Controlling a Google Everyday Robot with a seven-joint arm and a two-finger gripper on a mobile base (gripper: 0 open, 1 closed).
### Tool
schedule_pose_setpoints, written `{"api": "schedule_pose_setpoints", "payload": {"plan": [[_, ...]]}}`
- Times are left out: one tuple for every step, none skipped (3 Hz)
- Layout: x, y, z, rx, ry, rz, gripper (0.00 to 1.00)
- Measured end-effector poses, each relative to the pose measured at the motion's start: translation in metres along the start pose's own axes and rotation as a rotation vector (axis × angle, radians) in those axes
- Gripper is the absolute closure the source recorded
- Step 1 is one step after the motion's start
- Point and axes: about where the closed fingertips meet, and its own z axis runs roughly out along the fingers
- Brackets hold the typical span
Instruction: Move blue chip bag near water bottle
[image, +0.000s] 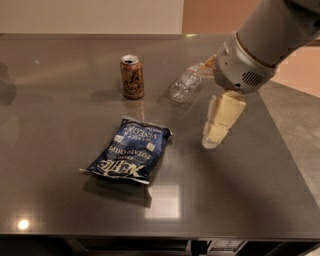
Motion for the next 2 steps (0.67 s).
{"api": "schedule_pose_setpoints", "payload": {"plan": [[-0.023,0.006,0.030,-0.053,-0.043,-0.050,0.00],[-0.044,0.017,0.058,-0.094,-0.072,-0.120,0.00]]}}
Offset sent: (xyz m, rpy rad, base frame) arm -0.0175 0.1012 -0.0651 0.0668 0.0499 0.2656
